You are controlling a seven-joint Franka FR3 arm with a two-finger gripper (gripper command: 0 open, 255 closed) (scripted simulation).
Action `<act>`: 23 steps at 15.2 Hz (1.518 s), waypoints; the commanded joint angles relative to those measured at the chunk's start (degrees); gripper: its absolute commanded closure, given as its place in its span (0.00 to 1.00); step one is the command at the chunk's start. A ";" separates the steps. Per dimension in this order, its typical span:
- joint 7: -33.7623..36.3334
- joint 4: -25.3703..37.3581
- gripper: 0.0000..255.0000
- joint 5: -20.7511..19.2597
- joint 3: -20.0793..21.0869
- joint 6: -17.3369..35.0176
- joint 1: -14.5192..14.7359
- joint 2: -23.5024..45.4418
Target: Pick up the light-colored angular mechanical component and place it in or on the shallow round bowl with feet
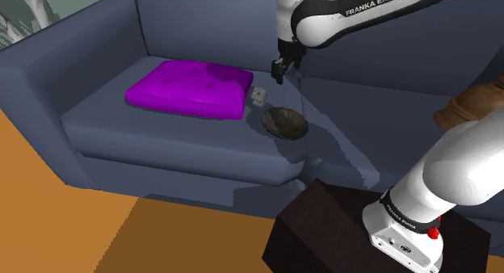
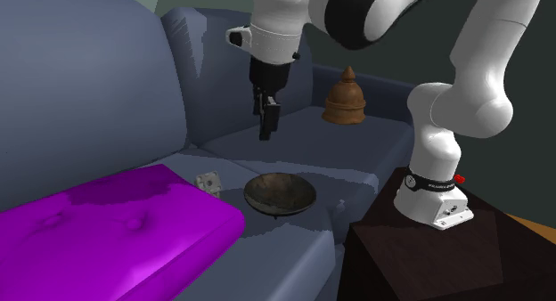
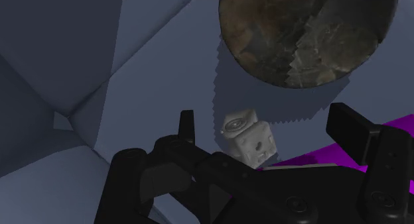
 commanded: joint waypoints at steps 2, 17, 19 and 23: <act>4.69 2.94 0.00 -4.90 1.42 2.44 -0.61 6.74; 18.83 17.96 0.00 -23.18 -0.09 6.45 0.79 31.98; 19.20 17.91 0.00 -23.88 -0.50 7.46 0.55 32.90; 19.32 17.91 0.00 -24.09 -0.60 7.74 0.46 33.17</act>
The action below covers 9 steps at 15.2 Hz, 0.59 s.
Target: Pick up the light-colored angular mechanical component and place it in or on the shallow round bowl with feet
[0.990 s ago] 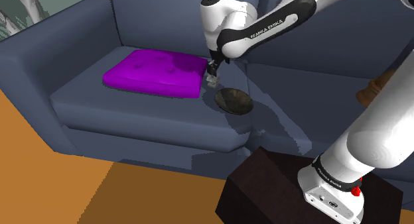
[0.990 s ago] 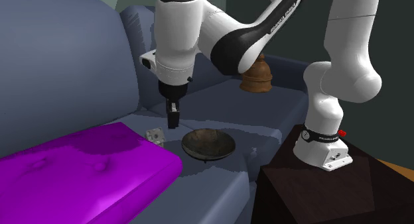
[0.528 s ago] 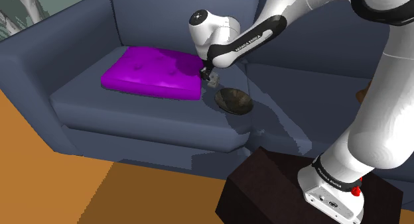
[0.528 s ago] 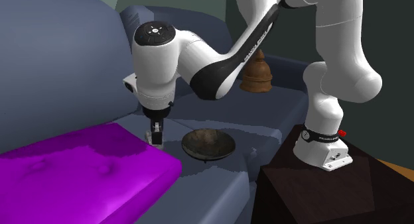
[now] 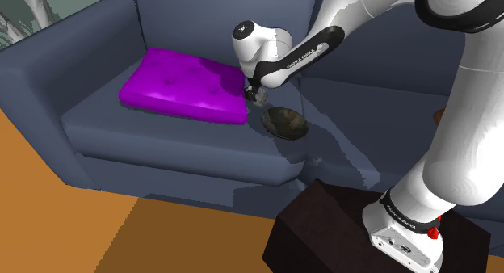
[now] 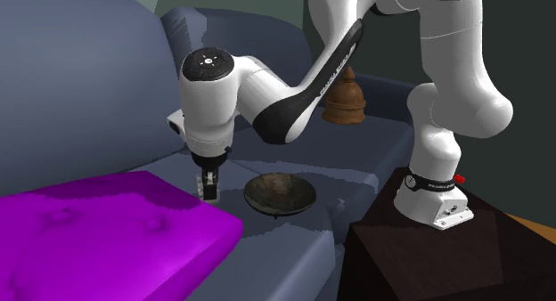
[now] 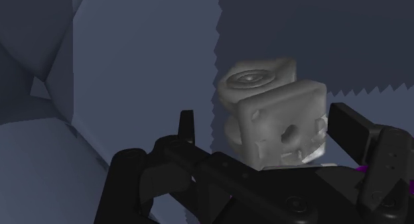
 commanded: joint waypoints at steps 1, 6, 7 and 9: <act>0.04 -0.15 0.00 -0.03 -0.03 0.07 -0.02 0.17; -0.01 -0.09 1.00 -0.01 -0.03 0.05 -0.03 0.18; 0.05 -0.14 1.00 -0.03 -0.03 0.06 -0.01 0.18; 0.07 -0.17 1.00 -0.03 -0.02 0.06 0.00 0.16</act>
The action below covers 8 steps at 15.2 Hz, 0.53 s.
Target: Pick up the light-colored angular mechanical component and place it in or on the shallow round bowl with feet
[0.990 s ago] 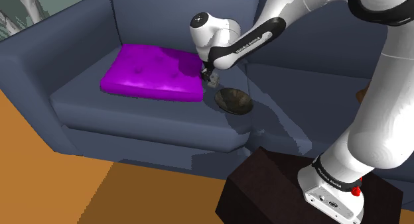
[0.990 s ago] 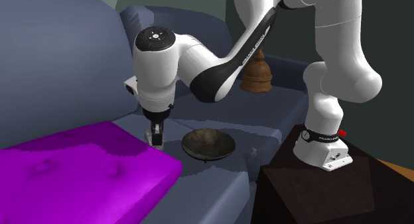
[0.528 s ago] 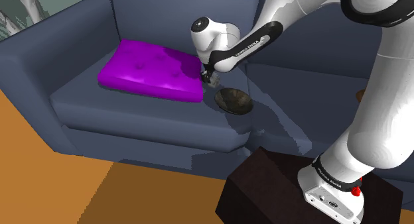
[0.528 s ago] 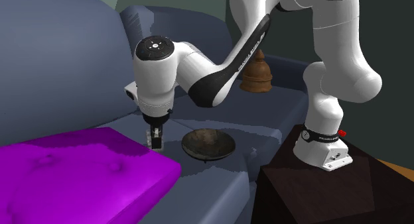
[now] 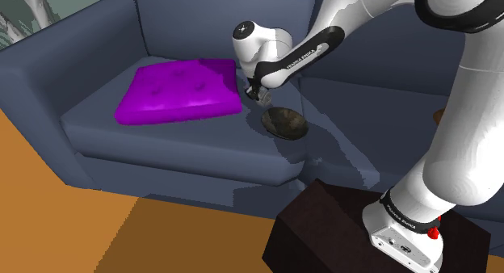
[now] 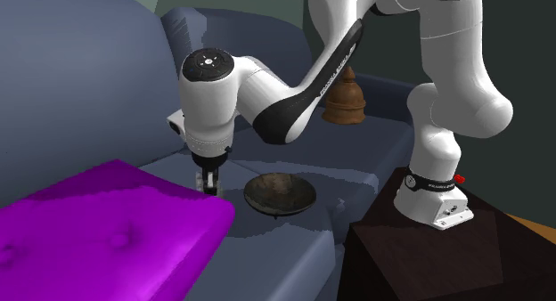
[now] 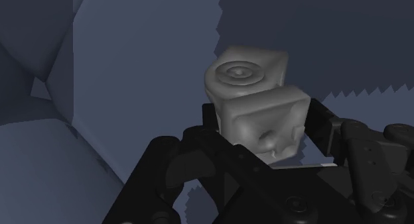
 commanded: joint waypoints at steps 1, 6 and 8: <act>-0.01 -0.08 1.00 0.07 0.04 0.00 0.03 0.11; -0.48 -0.01 1.00 0.39 0.13 -0.33 -0.07 -0.33; -1.41 0.20 1.00 1.13 0.36 -1.20 -0.18 -1.26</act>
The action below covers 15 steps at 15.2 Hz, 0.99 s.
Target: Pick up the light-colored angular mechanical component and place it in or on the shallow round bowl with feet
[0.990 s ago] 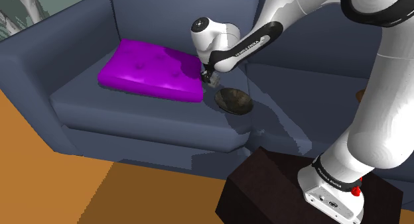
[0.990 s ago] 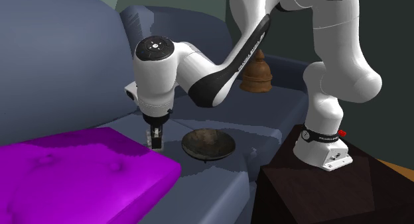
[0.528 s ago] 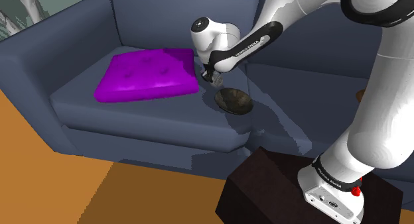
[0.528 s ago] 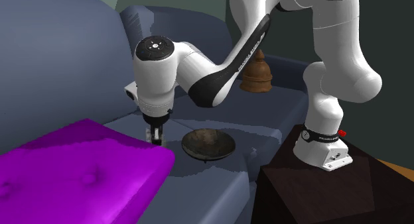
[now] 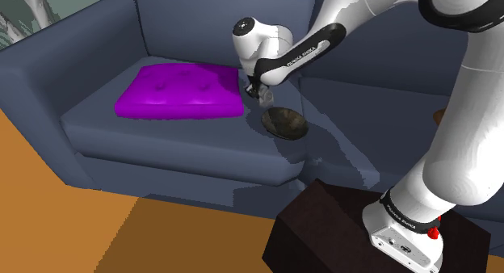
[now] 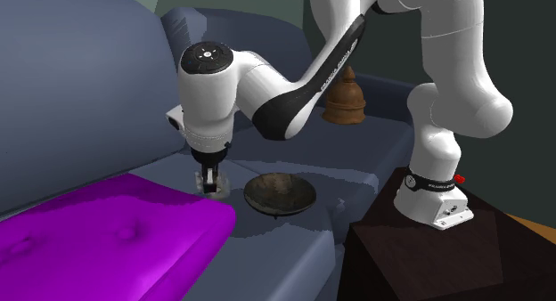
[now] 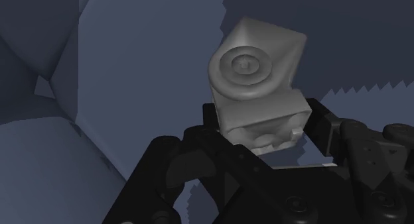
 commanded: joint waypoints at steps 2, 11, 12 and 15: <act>-1.29 0.25 1.00 1.04 0.33 -1.23 -0.14 -1.36; -5.37 2.03 1.00 4.09 1.14 -5.42 -0.43 -5.02; -5.81 2.30 1.00 4.41 1.22 -5.91 -0.45 -5.38; -7.11 3.16 1.00 5.31 1.42 -7.41 -0.49 -6.41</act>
